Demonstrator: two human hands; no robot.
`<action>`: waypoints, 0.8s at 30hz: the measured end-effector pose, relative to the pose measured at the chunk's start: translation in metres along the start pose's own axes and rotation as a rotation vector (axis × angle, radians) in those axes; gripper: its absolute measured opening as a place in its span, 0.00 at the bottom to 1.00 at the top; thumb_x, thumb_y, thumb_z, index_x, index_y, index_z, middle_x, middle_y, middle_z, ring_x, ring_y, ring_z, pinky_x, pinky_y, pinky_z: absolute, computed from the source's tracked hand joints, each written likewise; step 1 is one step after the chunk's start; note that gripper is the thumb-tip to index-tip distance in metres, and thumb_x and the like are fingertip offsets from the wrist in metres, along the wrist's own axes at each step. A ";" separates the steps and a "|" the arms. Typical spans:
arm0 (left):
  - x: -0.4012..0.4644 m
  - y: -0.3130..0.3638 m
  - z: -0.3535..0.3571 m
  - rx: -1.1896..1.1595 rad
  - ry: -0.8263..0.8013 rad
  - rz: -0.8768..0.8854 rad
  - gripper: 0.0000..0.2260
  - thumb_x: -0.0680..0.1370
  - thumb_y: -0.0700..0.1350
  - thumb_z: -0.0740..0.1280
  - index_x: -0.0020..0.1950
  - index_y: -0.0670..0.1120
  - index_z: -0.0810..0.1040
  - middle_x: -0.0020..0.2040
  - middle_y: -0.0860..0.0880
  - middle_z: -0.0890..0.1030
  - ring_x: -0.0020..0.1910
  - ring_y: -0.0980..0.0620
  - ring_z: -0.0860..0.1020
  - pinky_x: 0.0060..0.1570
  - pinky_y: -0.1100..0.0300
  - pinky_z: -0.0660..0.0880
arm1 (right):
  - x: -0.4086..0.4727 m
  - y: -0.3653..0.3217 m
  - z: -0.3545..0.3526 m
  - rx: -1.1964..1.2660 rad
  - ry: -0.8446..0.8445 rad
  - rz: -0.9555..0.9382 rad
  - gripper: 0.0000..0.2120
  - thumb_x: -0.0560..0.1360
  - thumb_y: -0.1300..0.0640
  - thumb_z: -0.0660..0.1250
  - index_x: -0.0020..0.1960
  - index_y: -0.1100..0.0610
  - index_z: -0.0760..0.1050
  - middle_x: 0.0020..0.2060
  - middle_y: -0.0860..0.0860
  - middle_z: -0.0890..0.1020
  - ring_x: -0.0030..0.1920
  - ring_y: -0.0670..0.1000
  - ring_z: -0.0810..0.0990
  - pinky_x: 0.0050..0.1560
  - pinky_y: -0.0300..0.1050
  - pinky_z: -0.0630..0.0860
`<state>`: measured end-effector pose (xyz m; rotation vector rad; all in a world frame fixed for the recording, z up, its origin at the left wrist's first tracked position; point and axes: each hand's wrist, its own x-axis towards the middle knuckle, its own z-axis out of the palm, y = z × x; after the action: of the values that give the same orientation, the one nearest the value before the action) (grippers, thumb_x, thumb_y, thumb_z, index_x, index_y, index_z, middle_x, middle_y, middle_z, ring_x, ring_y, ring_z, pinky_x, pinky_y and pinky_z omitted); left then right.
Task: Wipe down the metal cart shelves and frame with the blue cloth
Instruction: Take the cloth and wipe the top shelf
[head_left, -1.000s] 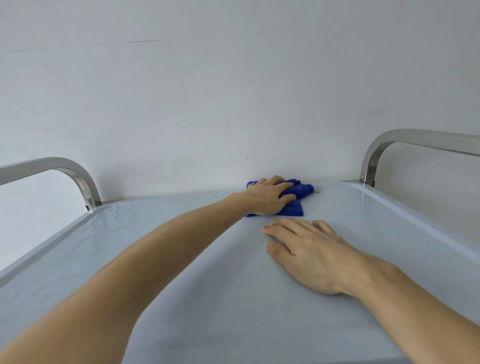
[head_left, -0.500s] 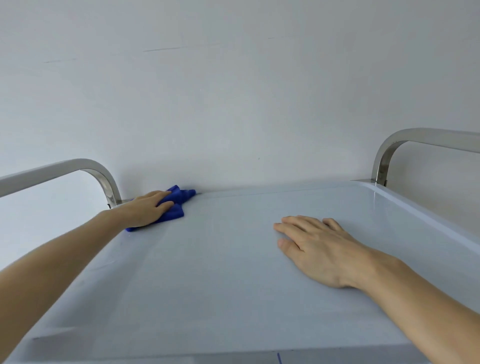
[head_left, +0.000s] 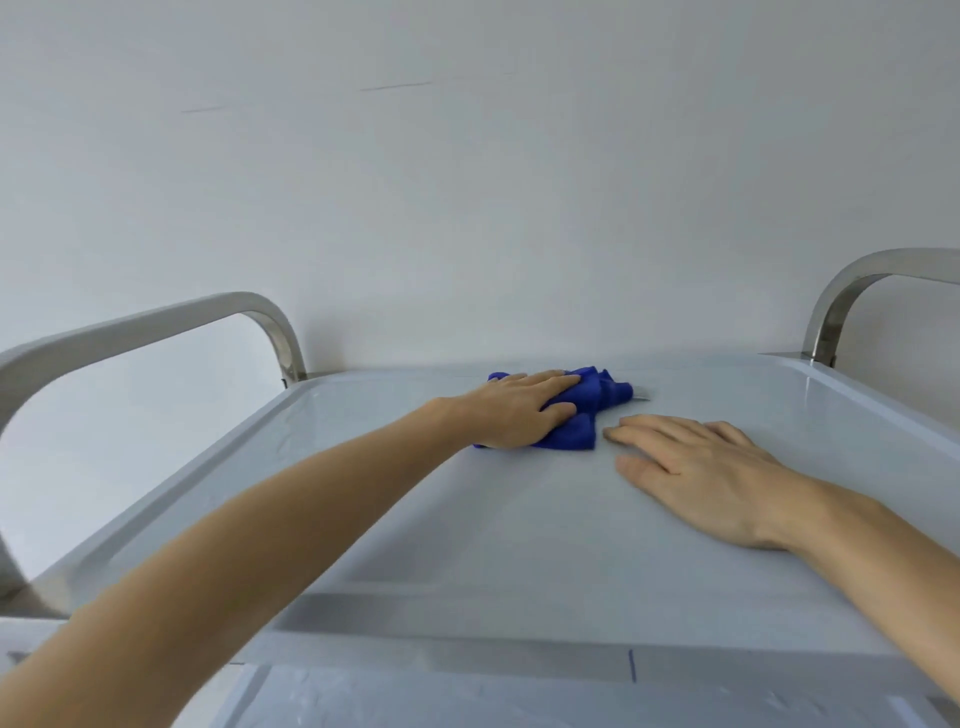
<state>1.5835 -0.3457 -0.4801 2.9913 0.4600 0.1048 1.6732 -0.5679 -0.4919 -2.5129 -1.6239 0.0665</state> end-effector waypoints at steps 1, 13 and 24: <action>-0.011 -0.010 -0.001 -0.016 0.016 -0.012 0.24 0.84 0.57 0.50 0.80 0.56 0.54 0.80 0.58 0.57 0.77 0.53 0.58 0.72 0.62 0.50 | 0.000 0.001 0.000 0.005 0.003 0.004 0.24 0.82 0.40 0.44 0.77 0.37 0.54 0.77 0.35 0.56 0.77 0.39 0.51 0.76 0.47 0.48; -0.170 -0.124 -0.026 0.025 0.005 -0.381 0.24 0.84 0.57 0.49 0.81 0.56 0.51 0.81 0.58 0.54 0.78 0.52 0.56 0.76 0.55 0.50 | 0.018 -0.034 -0.022 -0.029 -0.093 0.129 0.19 0.82 0.49 0.52 0.72 0.47 0.65 0.74 0.50 0.66 0.73 0.53 0.67 0.73 0.54 0.62; -0.164 -0.156 -0.033 0.037 0.070 -0.487 0.22 0.84 0.55 0.50 0.79 0.54 0.58 0.77 0.52 0.65 0.74 0.47 0.64 0.73 0.50 0.57 | 0.043 -0.090 0.012 0.042 -0.096 -0.026 0.25 0.82 0.37 0.40 0.79 0.36 0.49 0.80 0.40 0.49 0.80 0.47 0.44 0.77 0.64 0.42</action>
<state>1.3785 -0.2443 -0.4747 2.8181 1.1867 0.1576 1.6085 -0.4915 -0.4883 -2.4930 -1.6712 0.2185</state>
